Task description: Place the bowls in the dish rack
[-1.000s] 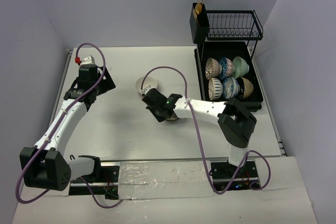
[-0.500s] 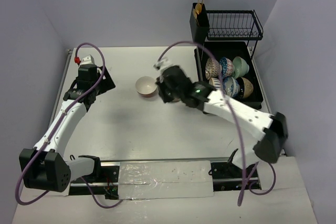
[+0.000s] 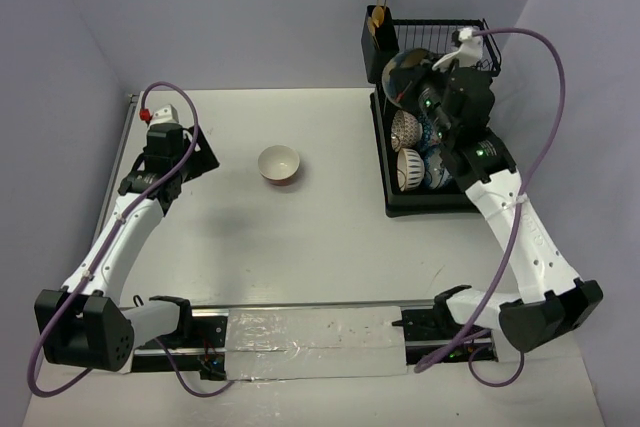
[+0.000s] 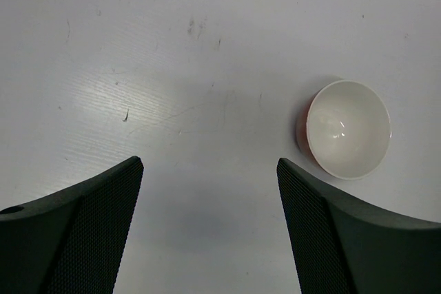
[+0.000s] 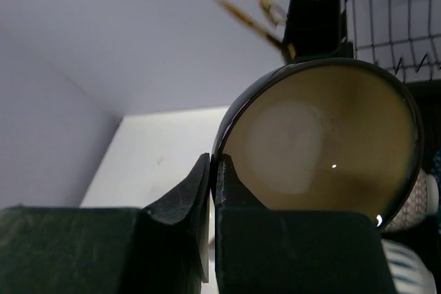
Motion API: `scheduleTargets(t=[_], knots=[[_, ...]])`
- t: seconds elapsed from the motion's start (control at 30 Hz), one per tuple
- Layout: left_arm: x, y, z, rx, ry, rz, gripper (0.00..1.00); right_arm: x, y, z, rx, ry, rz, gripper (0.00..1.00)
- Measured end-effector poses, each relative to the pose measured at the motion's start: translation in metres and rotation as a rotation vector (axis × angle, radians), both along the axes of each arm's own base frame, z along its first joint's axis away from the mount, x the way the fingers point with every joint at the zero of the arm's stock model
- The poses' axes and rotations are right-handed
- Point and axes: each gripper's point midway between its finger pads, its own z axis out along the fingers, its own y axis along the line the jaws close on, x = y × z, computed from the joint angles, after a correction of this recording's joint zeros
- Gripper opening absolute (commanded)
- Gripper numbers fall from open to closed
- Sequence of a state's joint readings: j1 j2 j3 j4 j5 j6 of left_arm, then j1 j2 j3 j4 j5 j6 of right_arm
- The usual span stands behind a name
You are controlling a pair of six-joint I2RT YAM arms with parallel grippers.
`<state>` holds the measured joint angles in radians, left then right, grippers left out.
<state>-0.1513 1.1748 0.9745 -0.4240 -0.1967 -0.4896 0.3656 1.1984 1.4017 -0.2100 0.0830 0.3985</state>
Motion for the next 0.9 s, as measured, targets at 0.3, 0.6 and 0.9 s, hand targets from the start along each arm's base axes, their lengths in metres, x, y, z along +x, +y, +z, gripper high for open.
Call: scheduleTargets(t=[0.3,0.6,0.9], knots=[[-0.001,-0.002,-0.003,-0.005,0.007,-0.01,0.84,0.073,-0.06,0.044,0.265,-0.208,-0.128,0.0],[-0.001,-0.002,-0.003,-0.002,0.009,-0.017,0.84,0.136,-0.077,0.06,0.448,-0.413,-0.114,0.0],[0.001,-0.002,-0.016,0.009,0.048,-0.022,0.84,0.187,-0.082,0.035,0.514,-0.497,-0.106,0.0]])
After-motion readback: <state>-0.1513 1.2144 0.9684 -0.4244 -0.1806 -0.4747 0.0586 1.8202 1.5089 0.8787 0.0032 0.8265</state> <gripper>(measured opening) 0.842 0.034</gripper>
